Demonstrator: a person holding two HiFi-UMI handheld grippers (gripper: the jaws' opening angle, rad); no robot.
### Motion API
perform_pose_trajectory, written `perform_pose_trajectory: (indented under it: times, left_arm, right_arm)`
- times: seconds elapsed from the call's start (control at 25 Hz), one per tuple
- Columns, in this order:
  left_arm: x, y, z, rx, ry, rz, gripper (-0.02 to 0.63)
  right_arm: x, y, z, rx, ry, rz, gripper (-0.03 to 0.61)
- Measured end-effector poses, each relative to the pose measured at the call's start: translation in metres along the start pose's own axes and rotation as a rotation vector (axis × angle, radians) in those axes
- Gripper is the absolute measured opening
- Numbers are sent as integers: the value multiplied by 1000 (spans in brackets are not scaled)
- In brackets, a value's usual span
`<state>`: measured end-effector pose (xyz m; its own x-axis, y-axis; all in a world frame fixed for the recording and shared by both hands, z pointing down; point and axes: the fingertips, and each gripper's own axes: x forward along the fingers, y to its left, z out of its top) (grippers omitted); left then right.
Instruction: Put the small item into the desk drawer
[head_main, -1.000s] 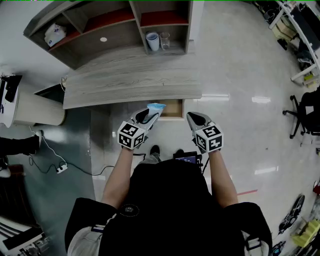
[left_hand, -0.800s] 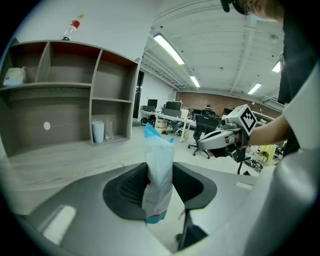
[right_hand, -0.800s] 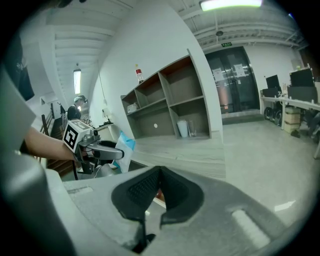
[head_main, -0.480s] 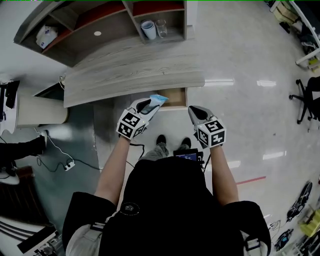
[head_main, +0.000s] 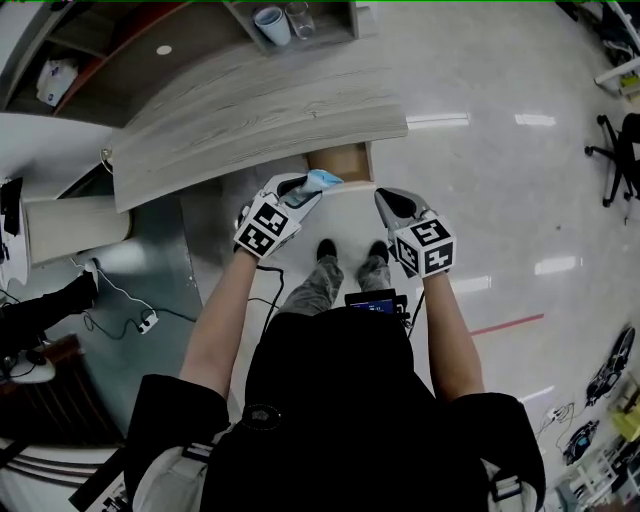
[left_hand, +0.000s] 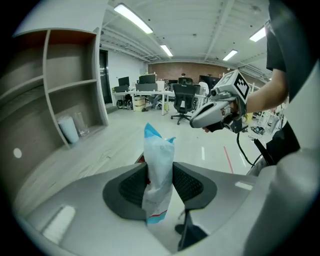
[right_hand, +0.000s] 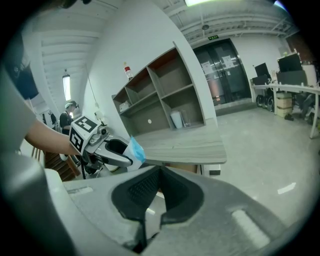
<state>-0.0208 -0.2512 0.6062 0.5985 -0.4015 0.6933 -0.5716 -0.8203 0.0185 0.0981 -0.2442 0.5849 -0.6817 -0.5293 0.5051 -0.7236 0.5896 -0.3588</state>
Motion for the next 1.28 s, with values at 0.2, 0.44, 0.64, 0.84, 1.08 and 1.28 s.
perform_pose_trajectory:
  times: [0.2, 0.44, 0.64, 0.84, 1.08, 1.28]
  left_arm:
    - [24, -2, -11, 56, 56, -33, 158]
    - [51, -1, -19, 125, 103, -59, 158]
    - [72, -4, -30, 208, 147, -79, 158]
    - [94, -2, -44, 211, 182, -83, 158]
    - [113, 2, -63, 186, 220, -85, 158]
    - [133, 5, -77, 215, 260, -90, 158]
  right_arm:
    - [9, -4, -12, 19, 7, -1, 0]
    - [21, -9, -25, 41, 20, 4, 0]
    - [33, -13, -38, 57, 33, 12, 0]
    - [43, -20, -46, 71, 42, 17, 0]
    - [51, -23, -56, 83, 55, 26, 0]
    - [58, -29, -64, 94, 64, 33, 0]
